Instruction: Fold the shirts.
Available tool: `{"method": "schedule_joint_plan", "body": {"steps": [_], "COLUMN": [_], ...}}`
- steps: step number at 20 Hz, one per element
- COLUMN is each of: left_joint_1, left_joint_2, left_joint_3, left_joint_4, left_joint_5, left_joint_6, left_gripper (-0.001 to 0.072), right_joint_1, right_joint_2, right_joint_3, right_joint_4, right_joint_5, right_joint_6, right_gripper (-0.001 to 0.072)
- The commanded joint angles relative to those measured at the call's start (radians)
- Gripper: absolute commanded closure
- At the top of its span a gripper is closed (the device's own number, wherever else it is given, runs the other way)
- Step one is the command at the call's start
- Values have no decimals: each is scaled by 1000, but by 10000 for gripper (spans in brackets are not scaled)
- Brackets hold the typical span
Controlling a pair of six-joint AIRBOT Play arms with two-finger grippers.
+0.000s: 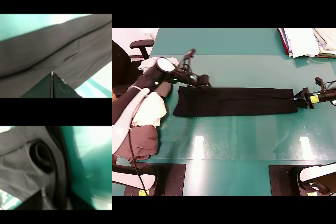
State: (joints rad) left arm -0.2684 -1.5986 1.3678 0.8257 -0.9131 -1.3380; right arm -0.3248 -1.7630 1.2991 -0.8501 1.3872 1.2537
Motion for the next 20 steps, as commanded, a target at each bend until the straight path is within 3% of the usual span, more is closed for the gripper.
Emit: {"method": "schedule_joint_plan", "body": {"steps": [1,2,3,11,20], "left_joint_1": [-108,-124,-141,-236,-242], "left_joint_2": [-72,-102,-135,-373,-397], "left_joint_3": [17,39,69,323,343], "left_joint_4": [8,6,7,19,39], "left_joint_5": [90,87,79,7,65], "left_joint_6": [-25,-29,-46,-80,-129], "left_gripper": [686,687,687,687,687], "right_joint_1": [76,93,102,236,553], "right_joint_2": [-35,-30,-17,212,225], "right_joint_3": [55,90,126,428,622], "right_joint_4": [28,29,30,147,151], "right_joint_5": [11,32,48,79,51], "right_joint_6": [-30,-42,-42,23,78], "right_gripper": [570,658,696,694,694]}}
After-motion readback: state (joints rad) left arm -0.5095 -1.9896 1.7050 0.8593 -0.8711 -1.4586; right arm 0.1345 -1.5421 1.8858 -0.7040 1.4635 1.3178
